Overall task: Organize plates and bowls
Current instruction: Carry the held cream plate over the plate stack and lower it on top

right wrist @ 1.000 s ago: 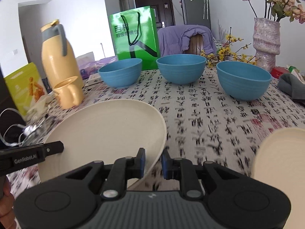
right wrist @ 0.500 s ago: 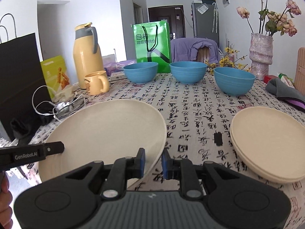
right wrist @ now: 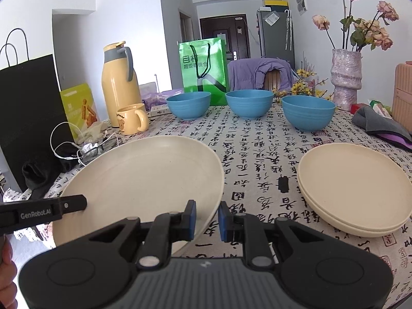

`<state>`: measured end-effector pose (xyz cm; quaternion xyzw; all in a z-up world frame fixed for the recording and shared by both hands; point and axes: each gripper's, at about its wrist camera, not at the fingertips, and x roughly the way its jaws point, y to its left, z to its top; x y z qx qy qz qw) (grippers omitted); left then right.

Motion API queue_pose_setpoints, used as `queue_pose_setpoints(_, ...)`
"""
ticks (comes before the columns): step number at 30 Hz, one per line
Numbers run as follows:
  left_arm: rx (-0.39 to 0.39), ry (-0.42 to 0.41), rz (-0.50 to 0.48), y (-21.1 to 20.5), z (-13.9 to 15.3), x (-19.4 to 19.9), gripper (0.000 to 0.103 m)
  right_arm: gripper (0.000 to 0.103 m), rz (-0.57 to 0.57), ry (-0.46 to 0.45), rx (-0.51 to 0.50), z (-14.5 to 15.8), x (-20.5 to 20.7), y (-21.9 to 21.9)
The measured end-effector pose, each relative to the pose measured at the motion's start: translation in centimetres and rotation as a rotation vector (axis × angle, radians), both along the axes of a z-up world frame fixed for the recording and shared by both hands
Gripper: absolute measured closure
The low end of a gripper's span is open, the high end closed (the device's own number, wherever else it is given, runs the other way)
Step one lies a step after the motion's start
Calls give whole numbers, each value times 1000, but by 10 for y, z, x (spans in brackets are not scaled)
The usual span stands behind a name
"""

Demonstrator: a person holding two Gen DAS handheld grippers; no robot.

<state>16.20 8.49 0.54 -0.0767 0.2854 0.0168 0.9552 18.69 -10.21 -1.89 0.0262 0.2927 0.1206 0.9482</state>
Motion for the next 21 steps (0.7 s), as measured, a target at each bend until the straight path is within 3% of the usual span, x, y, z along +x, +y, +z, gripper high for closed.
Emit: queue_pose_setpoints(21,11,-1,-150,-117,4,48,86,86,-163,-24,14,5,25,-116)
